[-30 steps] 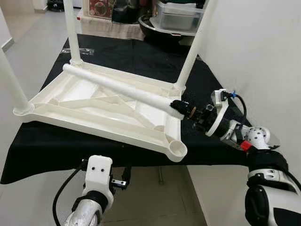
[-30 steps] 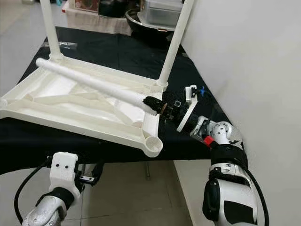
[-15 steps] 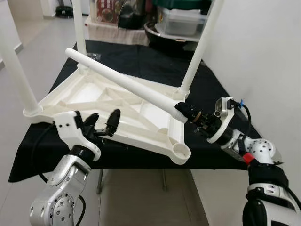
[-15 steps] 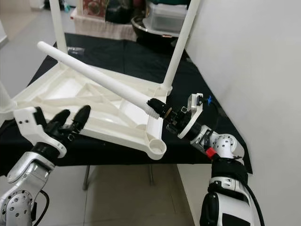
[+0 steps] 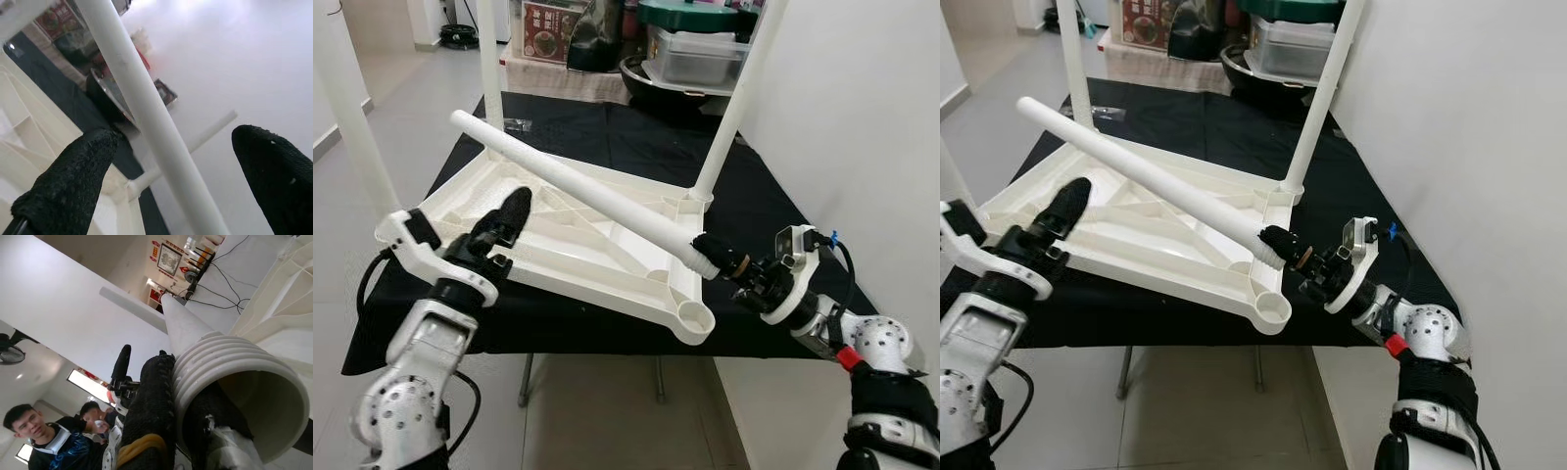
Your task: Building children table
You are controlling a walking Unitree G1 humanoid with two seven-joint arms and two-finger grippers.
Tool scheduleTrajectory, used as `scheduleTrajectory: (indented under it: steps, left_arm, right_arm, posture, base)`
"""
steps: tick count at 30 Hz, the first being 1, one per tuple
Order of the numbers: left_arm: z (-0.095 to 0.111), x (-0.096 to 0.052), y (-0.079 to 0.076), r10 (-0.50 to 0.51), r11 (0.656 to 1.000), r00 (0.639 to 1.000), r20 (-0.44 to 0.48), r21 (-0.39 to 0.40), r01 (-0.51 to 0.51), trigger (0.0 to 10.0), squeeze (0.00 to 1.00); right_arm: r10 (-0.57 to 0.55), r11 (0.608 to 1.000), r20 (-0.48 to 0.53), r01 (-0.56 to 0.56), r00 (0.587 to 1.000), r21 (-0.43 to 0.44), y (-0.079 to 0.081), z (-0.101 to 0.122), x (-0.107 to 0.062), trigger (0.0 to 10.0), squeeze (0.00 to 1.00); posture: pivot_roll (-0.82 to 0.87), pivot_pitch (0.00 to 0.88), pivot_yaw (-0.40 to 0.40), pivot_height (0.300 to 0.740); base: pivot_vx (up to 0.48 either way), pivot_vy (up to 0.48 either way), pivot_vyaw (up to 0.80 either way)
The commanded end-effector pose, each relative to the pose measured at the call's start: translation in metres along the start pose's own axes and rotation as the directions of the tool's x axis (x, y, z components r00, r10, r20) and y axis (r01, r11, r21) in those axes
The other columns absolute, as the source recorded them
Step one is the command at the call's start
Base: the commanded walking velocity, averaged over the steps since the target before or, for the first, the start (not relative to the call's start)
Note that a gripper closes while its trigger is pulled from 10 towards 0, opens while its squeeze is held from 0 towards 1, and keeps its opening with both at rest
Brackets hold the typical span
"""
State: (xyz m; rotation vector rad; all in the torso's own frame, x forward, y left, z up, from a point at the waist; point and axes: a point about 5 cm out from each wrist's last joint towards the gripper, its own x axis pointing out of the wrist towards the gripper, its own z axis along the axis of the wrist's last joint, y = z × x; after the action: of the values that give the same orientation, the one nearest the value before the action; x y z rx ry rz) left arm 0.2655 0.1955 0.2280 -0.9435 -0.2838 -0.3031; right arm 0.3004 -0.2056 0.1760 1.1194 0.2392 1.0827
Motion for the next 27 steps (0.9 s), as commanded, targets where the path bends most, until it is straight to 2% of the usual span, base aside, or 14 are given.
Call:
scheduleTrajectory:
  steps: [1, 7, 12, 15, 27]
  left_arm:
    - [0.001, 0.0, 0.004, -0.006, 0.998, 1.0, -0.011, -0.055, 0.005, 10.0, 0.0]
    - [0.015, -0.001, 0.01, -0.012, 0.995, 1.0, 0.025, -0.102, 0.015, 10.0, 0.0]
    - [0.02, -0.002, 0.013, -0.02, 0.995, 1.0, 0.015, -0.102, 0.021, 10.0, 0.0]
    - [0.021, -0.002, 0.014, -0.026, 0.993, 1.0, 0.008, -0.113, 0.027, 10.0, 0.0]
    - [0.02, -0.002, 0.017, -0.034, 0.989, 0.999, -0.019, -0.144, 0.031, 10.0, 0.0]
  right_arm:
    - [0.066, 0.998, 0.016, -0.066, 0.998, 0.0, 0.009, 0.002, -0.001, 0.0, 0.0]
    - [0.077, 0.997, -0.035, -0.076, 0.996, 0.018, 0.012, -0.008, -0.002, 0.0, 0.0]
    - [0.097, 0.995, -0.072, -0.095, 0.993, 0.033, 0.016, -0.015, -0.002, 0.0, 0.0]
    - [0.091, 0.995, -0.118, -0.086, 0.989, 0.046, 0.016, -0.023, -0.002, 0.0, 0.0]
    - [0.129, 0.99, -0.201, -0.113, 0.971, 0.089, 0.021, -0.041, 0.002, 0.0, 0.0]
  posture:
    - [0.11, 0.021, -0.115, 0.74]
    - [0.11, 0.02, -0.118, 0.74]
    - [0.11, 0.016, -0.115, 0.74]
    - [0.1, 0.013, -0.113, 0.74]
    - [0.1, 0.0, -0.115, 0.74]
  base:
    - [0.0, 0.0, 0.0]
    - [0.0, 0.0, 0.0]
    - [0.0, 0.0, 0.0]
    - [0.0, 0.0, 0.0]
    - [0.0, 0.0, 0.0]
